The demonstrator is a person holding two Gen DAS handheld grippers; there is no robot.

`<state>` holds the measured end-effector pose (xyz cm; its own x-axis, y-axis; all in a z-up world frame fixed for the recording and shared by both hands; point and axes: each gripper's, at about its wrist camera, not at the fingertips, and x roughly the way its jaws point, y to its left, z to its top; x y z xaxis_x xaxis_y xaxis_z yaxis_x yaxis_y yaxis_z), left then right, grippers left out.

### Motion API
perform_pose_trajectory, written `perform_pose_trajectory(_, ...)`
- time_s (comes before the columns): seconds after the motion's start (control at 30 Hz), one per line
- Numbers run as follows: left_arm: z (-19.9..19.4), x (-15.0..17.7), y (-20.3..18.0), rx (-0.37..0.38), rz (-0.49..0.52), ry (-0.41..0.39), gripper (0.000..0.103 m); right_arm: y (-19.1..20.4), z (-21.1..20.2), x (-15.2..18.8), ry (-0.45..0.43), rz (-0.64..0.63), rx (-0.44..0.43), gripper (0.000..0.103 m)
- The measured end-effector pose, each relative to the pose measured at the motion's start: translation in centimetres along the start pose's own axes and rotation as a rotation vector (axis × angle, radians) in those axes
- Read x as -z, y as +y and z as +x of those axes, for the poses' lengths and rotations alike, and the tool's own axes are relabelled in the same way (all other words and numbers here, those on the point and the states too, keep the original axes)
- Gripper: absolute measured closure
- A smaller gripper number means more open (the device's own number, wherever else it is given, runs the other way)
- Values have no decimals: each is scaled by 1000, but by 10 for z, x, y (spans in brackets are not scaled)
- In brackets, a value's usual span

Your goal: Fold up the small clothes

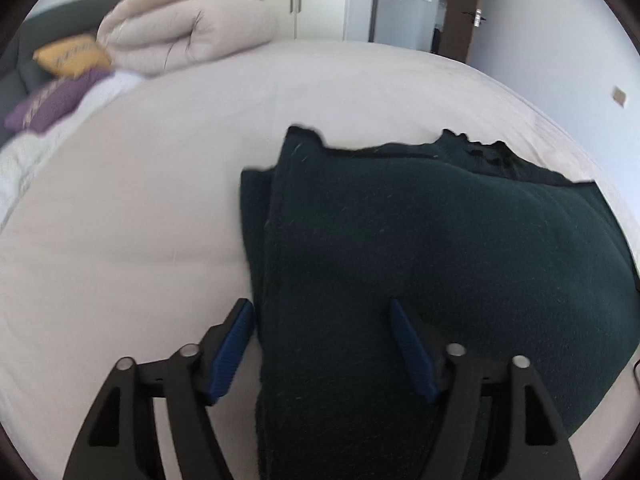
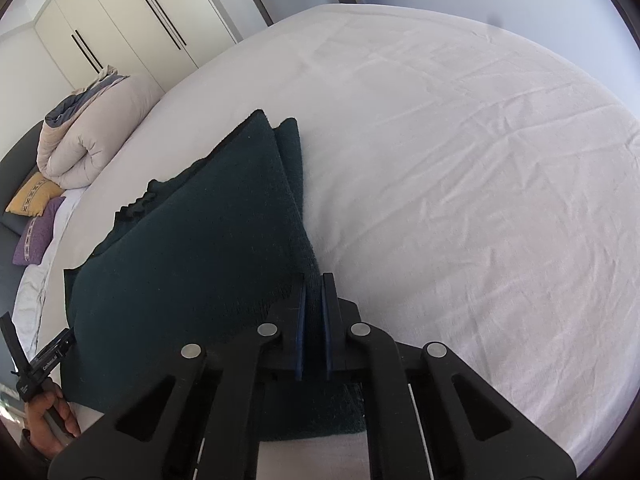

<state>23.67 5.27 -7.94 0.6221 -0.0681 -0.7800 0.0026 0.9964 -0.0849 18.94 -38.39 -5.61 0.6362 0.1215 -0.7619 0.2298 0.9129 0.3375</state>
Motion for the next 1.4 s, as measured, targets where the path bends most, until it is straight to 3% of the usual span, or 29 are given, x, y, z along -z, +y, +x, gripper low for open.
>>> perform_pose_trajectory(0.07,1,0,9,41,-45,5,27,-5,-1,4,-1,5,-6,98)
perform_pose_trajectory(0.17,-3,-1,1,7,-13,1,27,-10,-3,1,7,15,-29,98)
perform_pose_trajectory(0.23,-10,-1,1,-2,-44,9,28,-11,-13,-3,1,47,3,87)
perform_pose_trajectory(0.27,-19,-1,0,-5,-57,-7,29,-10,-20,-4,-20,59,24,76)
perform_pose_trajectory(0.33,-37,-1,-13,-20,-14,-56,29,-6,-38,-2,-92,86,-3,60)
perform_pose_trajectory(0.37,-43,0,-21,-27,15,-73,29,0,-48,0,-133,100,-58,48)
perform_pose_trajectory(0.43,-48,0,-41,-35,87,-86,29,22,-48,6,-114,100,-220,45)
perform_pose_trajectory(0.53,-36,5,-68,-34,154,-54,29,74,-13,26,90,80,-502,45)
perform_pose_trajectory(0.63,-17,14,-74,-41,169,21,28,127,28,55,286,24,-644,45)
perform_pose_trajectory(0.67,-17,17,-75,-51,175,2,27,140,40,63,329,-7,-650,45)
perform_pose_trajectory(0.73,-17,18,-74,-52,176,6,27,147,53,71,331,-37,-588,47)
perform_pose_trajectory(0.8,-17,17,-74,-47,185,12,27,133,56,66,311,29,-622,53)
perform_pose_trajectory(1.03,-18,21,-73,-31,184,6,26,18,31,30,134,254,-493,70)
perform_pose_trajectory(1.23,-20,22,-69,-23,183,7,26,-69,-6,22,-21,439,-365,70)
perform_pose_trajectory(1.33,-23,23,-66,-24,178,7,26,-74,-20,19,-53,435,-345,67)
perform_pose_trajectory(1.4,-25,23,-65,-29,175,8,26,-58,-26,23,-41,398,-363,61)
